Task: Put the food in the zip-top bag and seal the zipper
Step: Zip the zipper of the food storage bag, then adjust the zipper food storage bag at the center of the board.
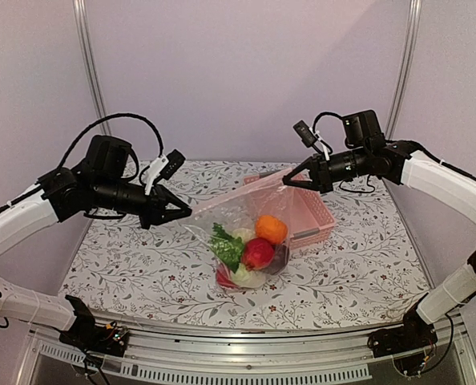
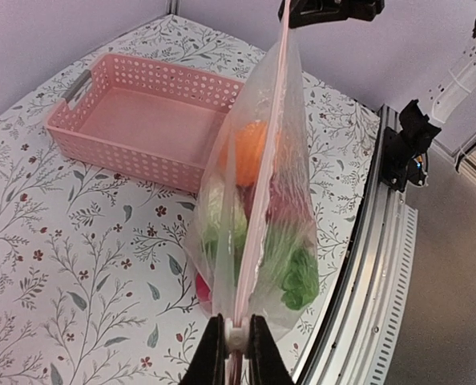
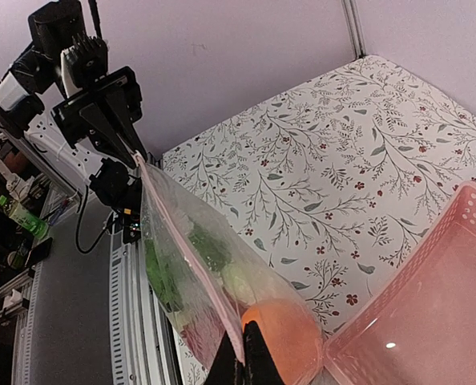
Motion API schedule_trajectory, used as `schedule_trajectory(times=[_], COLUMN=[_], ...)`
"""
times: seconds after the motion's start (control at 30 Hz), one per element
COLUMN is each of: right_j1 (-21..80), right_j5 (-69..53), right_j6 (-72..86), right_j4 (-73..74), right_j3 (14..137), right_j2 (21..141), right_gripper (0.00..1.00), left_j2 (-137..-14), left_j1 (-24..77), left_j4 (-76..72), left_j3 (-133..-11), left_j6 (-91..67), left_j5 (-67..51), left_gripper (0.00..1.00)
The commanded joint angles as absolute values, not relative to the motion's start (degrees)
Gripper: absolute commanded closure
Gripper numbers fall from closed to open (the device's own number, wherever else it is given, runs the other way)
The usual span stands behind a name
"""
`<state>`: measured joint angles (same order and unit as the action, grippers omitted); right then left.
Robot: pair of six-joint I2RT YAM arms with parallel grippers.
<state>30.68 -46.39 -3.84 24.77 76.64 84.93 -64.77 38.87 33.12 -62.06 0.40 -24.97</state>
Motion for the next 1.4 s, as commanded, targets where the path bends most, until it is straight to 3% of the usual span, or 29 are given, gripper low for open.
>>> schedule_trajectory(times=[0.0, 0.53, 0.6, 0.77, 0.9, 1.03, 1.37], right_j1=[27.07, 27.07, 27.08, 27.08, 27.14, 27.16, 27.07], right_j5=[-42.85, -44.75, -45.09, -47.24, -49.29, -49.55, -40.12], right_j6=[-3.00, -1.32, -1.33, -0.52, 1.50, 3.46, 8.25], right_j4=[23.24, 21.65, 21.82, 21.82, 22.24, 23.23, 24.96], right_j3=[78.31, 79.64, 80.18, 82.08, 83.36, 85.39, 93.68], right_j2=[85.38, 88.12, 88.61, 90.11, 91.24, 91.63, 89.43], right_gripper=[1.00, 1.00, 1.00, 0.99, 0.72, 0.52, 0.37], left_j2=[-63.34, -64.33, -64.34, -64.98, -65.83, -66.18, -66.94], left_j1=[36.94, 34.99, 34.60, 34.31, 34.23, 33.98, 32.38], left_j4=[41.61, 41.47, 41.42, 38.61, 35.26, 33.96, 32.16], left_j3=[-60.06, -61.14, -61.05, -62.05, -63.75, -65.38, -69.58], left_j6=[0.13, -0.73, -0.75, -3.24, -4.99, -5.13, -6.62], left_j5=[-22.55, -21.25, -21.28, -17.69, -16.36, -15.13, -6.67], left_gripper=[0.94, 0.91, 0.86, 0.61, 0.45, 0.40, 0.34])
